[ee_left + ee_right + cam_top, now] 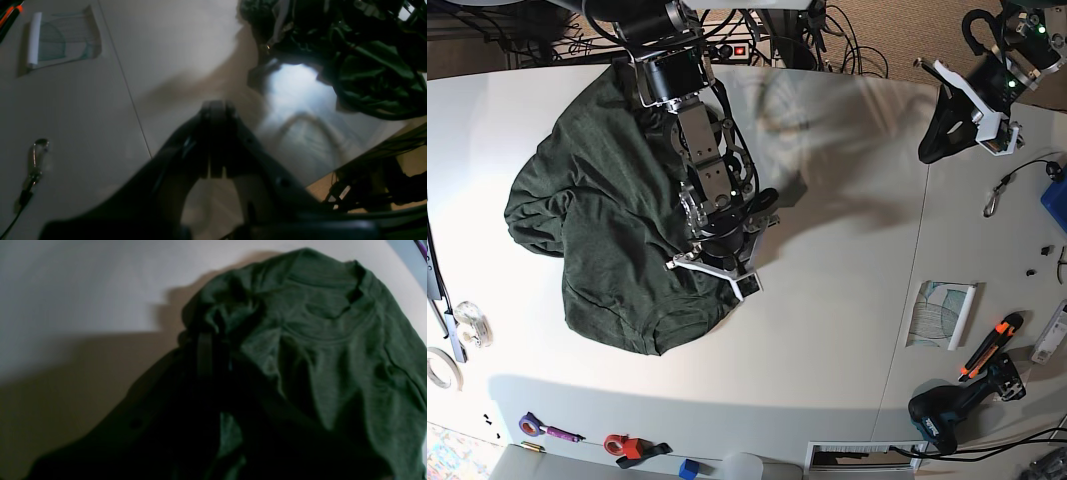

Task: Layout the t-shirt on the table in an organized manner, then fold the t-shirt properly

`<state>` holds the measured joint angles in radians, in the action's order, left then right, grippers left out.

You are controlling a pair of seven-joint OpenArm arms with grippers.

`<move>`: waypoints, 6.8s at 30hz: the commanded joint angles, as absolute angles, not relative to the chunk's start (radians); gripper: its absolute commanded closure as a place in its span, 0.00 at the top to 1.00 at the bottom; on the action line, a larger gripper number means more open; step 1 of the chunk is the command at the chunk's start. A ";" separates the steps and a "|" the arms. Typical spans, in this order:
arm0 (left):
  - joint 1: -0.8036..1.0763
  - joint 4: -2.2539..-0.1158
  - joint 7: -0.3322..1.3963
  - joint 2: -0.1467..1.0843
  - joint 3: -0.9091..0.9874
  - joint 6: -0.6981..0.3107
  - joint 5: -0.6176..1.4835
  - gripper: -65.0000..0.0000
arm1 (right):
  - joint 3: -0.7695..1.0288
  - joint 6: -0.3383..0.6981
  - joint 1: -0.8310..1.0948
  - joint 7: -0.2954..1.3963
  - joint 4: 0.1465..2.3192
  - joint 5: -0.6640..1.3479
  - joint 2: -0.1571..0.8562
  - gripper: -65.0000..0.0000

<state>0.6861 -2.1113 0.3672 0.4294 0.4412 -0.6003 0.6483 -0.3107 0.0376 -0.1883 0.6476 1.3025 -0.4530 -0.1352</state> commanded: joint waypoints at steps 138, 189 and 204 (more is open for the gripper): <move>-0.329 -1.663 0.334 0.464 -1.134 -0.162 -0.338 0.00 | 0.480 0.032 0.252 0.834 1.956 -0.374 0.415 0.00; -0.319 -1.825 0.818 0.546 0.036 -0.698 0.878 0.00 | 0.606 0.405 0.051 0.855 1.919 0.432 0.453 0.00; -0.705 -1.462 0.580 0.416 -0.109 -0.583 0.553 0.00 | 0.293 0.359 -0.545 0.757 1.358 0.347 0.429 0.00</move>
<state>-0.6651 -1.4368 0.6209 0.4065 -0.1192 -0.5922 0.5369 0.2886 0.3641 -0.5114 0.8001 1.3361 0.3408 0.4072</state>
